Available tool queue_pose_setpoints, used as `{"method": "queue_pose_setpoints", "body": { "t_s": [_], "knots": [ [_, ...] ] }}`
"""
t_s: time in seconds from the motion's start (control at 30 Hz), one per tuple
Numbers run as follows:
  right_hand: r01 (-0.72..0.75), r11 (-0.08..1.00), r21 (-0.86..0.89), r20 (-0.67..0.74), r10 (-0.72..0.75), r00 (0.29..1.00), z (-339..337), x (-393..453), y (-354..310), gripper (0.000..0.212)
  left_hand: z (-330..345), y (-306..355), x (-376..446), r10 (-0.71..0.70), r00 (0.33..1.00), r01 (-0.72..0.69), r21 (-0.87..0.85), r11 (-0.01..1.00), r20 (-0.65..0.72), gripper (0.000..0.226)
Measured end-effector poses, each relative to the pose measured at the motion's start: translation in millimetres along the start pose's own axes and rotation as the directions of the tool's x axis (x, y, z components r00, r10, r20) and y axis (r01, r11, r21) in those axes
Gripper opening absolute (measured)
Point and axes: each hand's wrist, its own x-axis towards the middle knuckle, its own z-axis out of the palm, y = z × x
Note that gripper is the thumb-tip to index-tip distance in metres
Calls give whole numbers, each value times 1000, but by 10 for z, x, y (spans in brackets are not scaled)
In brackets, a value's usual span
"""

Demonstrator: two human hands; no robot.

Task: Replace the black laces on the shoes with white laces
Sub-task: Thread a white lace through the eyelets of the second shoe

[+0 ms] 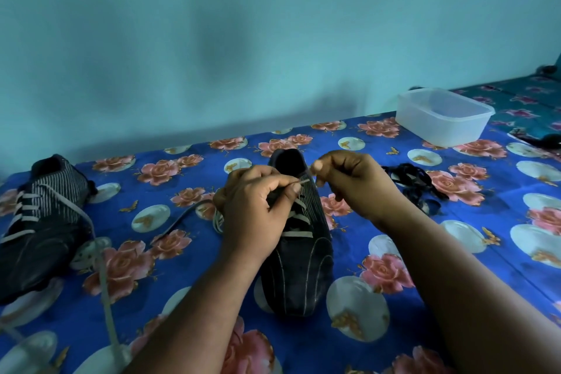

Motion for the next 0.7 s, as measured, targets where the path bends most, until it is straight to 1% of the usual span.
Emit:
{"method": "queue_pose_setpoints", "body": {
  "t_s": [0.03,0.07,0.17,0.23,0.33,0.4,0.47,0.7],
  "knots": [
    [14,999,-43,-29,-15,999,13,1,18,22,16,-10,-6,-10,1000,10,21,1000,10,11],
    [41,994,-103,-25,-44,999,32,-3,26,23,28,-15,-8,-14,1000,13,67,998,12,13],
    [148,941,-303,96,-124,988,103,-15,76,32,31,11,-1,-5,1000,4,215,977,3,22],
    [175,917,-359,142,-131,981,121,-10,98,30,7,34,2,-6,1000,7,261,965,-6,25],
    [149,927,-344,117,-115,986,75,10,113,24,-1,20,5,-26,999,32,328,944,-24,21],
    [133,950,-282,88,-113,990,29,12,103,19,3,8,10,-39,999,41,356,933,-13,19],
    [109,970,-216,78,-94,993,-4,14,102,17,16,-1,10,-49,999,42,367,929,11,17],
    [77,985,-152,106,-61,993,5,27,157,14,14,-35,32,-34,991,-15,363,932,126,20]
  ]
}}
